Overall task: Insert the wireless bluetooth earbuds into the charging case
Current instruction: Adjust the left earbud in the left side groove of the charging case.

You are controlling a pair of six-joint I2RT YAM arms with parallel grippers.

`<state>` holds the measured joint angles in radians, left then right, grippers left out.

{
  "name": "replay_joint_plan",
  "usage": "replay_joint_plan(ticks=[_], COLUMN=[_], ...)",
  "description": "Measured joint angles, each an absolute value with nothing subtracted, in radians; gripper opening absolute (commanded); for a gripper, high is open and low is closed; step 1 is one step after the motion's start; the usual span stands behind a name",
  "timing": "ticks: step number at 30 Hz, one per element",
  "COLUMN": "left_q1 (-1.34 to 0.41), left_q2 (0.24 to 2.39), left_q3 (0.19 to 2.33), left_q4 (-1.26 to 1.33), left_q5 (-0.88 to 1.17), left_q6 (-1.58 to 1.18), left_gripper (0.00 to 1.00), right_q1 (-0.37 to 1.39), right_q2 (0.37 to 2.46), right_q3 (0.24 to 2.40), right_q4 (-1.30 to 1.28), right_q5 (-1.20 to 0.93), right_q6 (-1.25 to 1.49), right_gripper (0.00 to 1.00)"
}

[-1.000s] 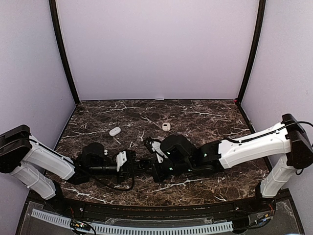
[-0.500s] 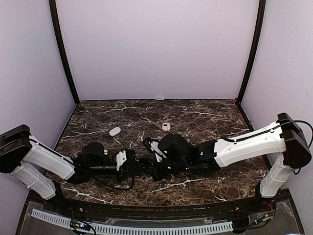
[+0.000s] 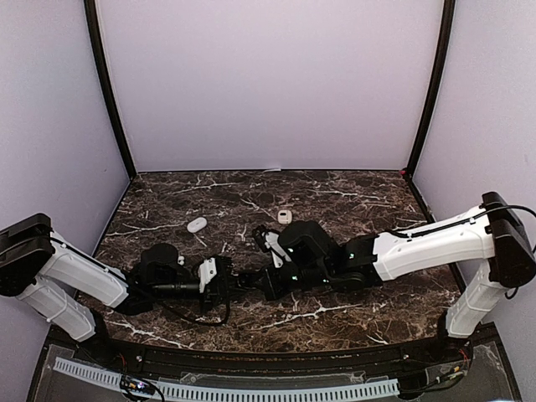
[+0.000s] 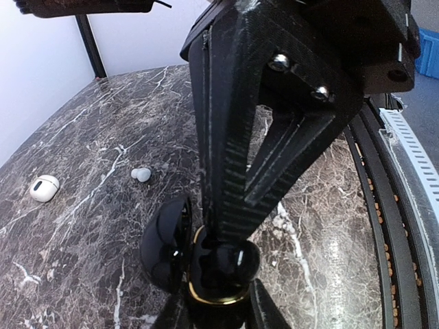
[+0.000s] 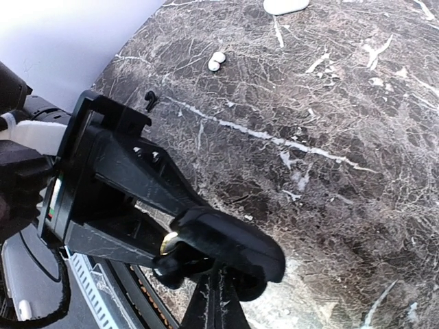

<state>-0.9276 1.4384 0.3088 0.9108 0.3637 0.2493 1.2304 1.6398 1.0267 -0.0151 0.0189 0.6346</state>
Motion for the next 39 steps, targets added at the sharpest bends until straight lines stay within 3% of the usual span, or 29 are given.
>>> replay_joint_plan(ticks=[1, 4, 9, 11, 12, 16, 39], left_q1=[-0.928, -0.927, -0.923, -0.918, -0.916, -0.912, -0.907], left_q2=[1.438, 1.436, 1.420, 1.417, 1.415, 1.412, 1.378], left_q3=[0.309, 0.307, 0.298, 0.296, 0.296, 0.294, 0.336], left_q4=[0.911, 0.911, 0.917, 0.921, 0.922, 0.929, 0.802], left_q5=[0.364, 0.367, 0.386, 0.405, 0.413, 0.472, 0.648], left_q6=[0.249, 0.245, 0.231, 0.223, 0.220, 0.204, 0.196], left_gripper=[0.12, 0.12, 0.13, 0.13, 0.14, 0.14, 0.17], right_q1=[1.229, 1.229, 1.231, 1.235, 1.237, 1.243, 1.234], right_q2=[1.636, 1.621, 1.556, 1.538, 1.526, 1.474, 1.380], right_q3=[1.017, 0.991, 0.936, 0.934, 0.934, 0.927, 0.813], right_q4=[-0.008, 0.002, 0.001, 0.000, -0.001, -0.010, 0.133], right_q5=[0.019, 0.018, 0.022, 0.031, 0.040, 0.080, -0.065], right_q6=[0.633, 0.626, 0.590, 0.564, 0.532, 0.434, -0.111], right_gripper=[0.01, 0.20, 0.42, 0.58, 0.72, 0.97, 0.99])
